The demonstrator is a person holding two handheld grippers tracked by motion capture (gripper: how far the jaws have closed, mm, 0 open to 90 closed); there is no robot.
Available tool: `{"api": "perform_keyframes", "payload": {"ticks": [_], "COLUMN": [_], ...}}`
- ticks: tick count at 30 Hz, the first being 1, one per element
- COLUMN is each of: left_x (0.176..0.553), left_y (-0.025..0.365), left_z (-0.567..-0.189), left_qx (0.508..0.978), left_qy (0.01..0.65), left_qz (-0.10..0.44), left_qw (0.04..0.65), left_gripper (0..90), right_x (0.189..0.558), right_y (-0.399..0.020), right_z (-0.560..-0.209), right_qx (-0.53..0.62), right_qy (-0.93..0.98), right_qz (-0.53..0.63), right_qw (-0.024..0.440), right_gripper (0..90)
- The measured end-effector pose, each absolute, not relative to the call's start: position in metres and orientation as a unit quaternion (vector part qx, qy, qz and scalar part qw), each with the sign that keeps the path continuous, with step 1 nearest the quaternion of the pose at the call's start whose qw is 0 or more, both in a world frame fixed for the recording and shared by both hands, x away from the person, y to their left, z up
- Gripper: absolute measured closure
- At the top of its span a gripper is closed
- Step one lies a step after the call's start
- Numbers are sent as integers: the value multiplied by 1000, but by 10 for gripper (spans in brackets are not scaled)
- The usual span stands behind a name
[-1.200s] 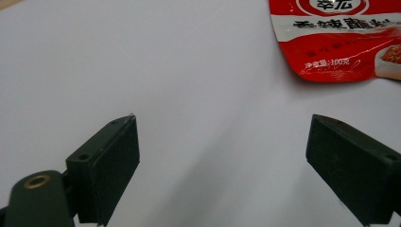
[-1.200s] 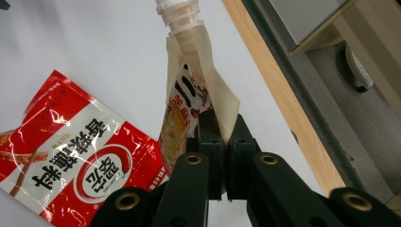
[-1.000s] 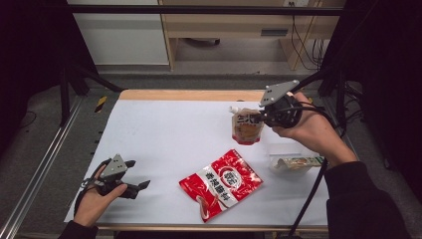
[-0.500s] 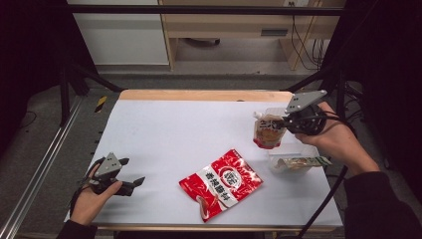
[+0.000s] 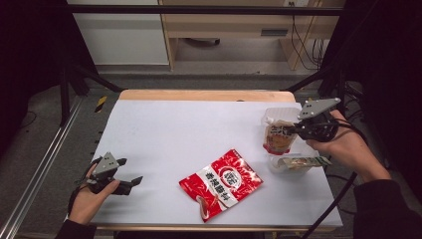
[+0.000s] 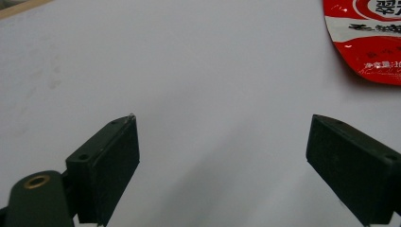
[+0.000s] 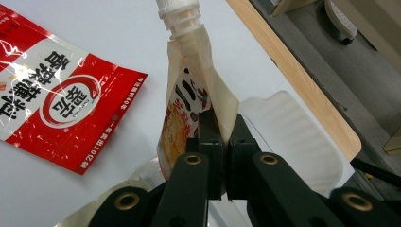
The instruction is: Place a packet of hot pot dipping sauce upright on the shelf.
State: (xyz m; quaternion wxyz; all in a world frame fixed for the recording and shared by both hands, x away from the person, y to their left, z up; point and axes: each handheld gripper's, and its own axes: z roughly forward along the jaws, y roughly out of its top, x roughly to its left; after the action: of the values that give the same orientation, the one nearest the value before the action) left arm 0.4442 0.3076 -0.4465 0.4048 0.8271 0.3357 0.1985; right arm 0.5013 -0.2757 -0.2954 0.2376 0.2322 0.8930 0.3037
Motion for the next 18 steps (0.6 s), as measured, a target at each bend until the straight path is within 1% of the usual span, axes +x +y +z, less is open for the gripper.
{"api": "perform_keyframes", "payload": {"ticks": [13, 18], "left_x": [444, 444], "left_y": [308, 308], "left_z": [-447, -447], "left_qx": [825, 825], "left_qy": [339, 338], "left_qz": [192, 192], "left_qw": [410, 409], "left_gripper": [101, 101], "right_x": [504, 506], "right_y": [-291, -293], "right_z": [-303, -312], "right_qx": [249, 254], "right_qy": [891, 893], "right_qz": [296, 290], "right_qw": [239, 232], "right_gripper": [882, 881]}}
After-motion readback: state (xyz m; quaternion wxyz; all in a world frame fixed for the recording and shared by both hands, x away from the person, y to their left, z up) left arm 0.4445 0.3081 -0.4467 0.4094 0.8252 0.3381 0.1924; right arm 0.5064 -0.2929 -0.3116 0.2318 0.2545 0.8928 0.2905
